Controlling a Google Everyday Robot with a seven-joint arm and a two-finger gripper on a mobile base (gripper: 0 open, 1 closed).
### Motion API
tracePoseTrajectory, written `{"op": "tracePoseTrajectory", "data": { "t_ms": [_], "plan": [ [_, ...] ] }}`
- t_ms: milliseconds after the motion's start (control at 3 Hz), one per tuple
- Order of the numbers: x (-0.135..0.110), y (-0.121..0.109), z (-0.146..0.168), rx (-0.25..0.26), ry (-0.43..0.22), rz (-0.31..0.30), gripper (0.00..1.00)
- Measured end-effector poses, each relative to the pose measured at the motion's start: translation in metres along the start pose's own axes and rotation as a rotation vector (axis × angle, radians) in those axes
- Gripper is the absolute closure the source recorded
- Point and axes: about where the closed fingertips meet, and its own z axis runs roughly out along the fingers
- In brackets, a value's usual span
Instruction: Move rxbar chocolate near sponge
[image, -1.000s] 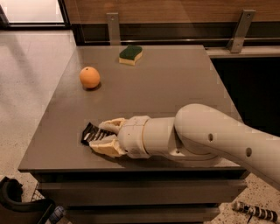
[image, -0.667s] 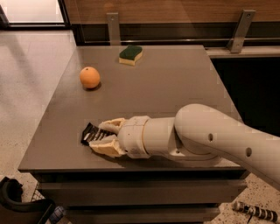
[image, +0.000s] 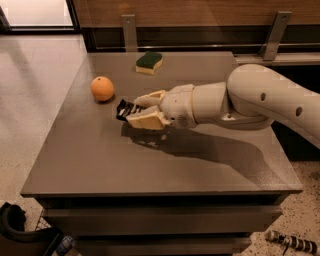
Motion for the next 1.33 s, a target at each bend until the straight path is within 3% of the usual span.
{"op": "tracePoseTrajectory", "data": {
  "t_ms": [333, 667, 1000, 1333],
  "plan": [
    [-0.017, -0.059, -0.015, 0.018, -0.011, 0.003, 1.00],
    [-0.040, -0.150, -0.033, 0.159, -0.013, 0.053, 1.00],
    [-0.047, -0.210, -0.043, 0.293, -0.024, 0.114, 1.00],
    [-0.036, -0.261, -0.038, 0.370, -0.015, 0.182, 1.00]
  ]
}}
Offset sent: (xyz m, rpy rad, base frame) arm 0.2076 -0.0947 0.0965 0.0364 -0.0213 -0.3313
